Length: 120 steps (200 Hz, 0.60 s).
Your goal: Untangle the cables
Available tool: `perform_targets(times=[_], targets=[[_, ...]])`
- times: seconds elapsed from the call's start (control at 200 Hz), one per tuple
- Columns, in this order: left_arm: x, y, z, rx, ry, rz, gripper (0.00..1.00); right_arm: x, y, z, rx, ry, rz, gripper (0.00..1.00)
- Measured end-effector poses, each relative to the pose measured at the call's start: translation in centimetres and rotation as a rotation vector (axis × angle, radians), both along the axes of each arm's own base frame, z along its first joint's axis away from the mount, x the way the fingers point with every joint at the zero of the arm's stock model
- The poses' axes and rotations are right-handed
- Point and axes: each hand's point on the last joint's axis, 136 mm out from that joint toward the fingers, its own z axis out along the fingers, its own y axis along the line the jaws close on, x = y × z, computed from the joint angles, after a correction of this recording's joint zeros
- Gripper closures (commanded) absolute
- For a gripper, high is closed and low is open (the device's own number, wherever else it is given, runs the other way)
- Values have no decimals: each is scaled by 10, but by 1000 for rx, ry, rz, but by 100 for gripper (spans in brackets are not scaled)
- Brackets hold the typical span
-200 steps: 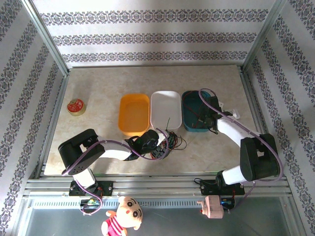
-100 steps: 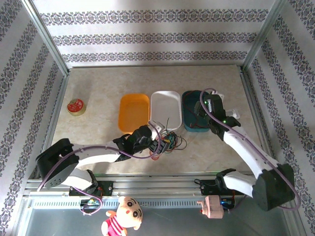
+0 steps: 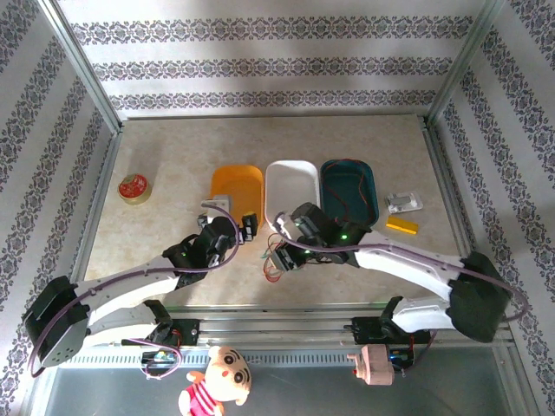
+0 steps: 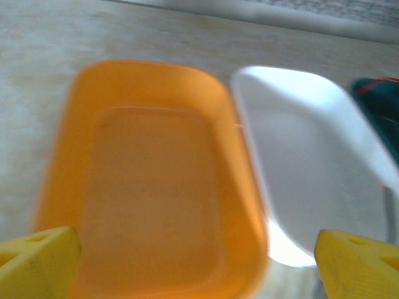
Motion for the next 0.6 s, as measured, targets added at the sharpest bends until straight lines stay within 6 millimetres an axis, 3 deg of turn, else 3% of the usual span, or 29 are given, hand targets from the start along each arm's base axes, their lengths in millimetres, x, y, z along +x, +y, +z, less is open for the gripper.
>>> perform_targets(times=[0.165, 0.37, 0.6], targets=[[-3, 30, -9, 23, 35, 124, 4, 8, 15, -15, -47, 13, 47, 44], [-8, 36, -16, 15, 54, 149, 4, 22, 31, -14, -43, -7, 64, 47], [-10, 36, -19, 13, 61, 143, 4, 23, 32, -24, -61, 8, 64, 50]])
